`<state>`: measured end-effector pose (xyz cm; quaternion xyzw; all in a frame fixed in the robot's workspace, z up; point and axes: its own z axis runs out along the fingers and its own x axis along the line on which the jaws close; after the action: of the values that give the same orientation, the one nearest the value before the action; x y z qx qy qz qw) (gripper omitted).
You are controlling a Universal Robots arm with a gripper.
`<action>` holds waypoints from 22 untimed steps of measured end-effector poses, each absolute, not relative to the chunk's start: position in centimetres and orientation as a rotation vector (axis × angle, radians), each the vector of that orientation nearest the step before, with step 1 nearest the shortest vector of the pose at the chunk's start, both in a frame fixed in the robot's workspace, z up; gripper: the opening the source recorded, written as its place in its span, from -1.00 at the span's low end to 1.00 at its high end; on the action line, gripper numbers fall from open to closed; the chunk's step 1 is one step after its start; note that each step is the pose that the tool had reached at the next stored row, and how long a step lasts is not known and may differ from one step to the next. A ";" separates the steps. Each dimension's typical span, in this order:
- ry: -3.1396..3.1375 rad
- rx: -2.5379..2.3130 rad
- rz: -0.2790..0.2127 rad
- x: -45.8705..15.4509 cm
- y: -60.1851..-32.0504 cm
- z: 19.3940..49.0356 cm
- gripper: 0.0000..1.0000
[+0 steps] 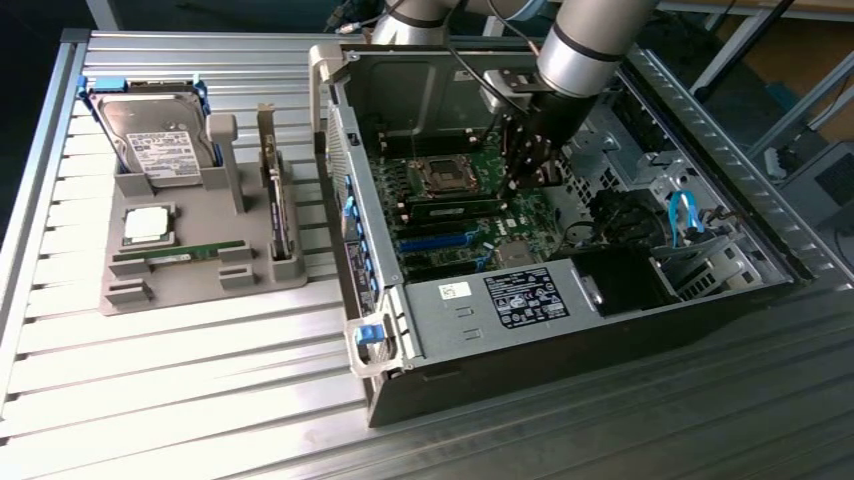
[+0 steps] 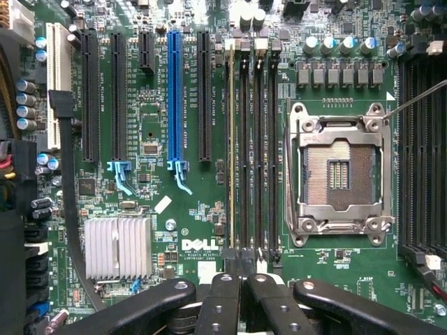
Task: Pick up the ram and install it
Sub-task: 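Press down the ram until it locks into place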
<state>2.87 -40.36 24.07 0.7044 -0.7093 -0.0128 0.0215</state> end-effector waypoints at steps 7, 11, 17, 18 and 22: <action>-2.198 2.183 -0.039 2.9 -40.4 24.8 -0.80; -2.198 2.183 -0.039 2.9 -40.4 25.2 -0.80; -2.198 2.183 -0.039 2.9 -40.4 25.2 -0.80; -2.198 2.183 -0.039 2.9 -40.4 25.2 -0.80; -2.198 2.183 -0.039 2.7 -40.4 25.2 -0.80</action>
<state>2.75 -40.36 25.25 0.7044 -0.7094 -0.0125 0.0217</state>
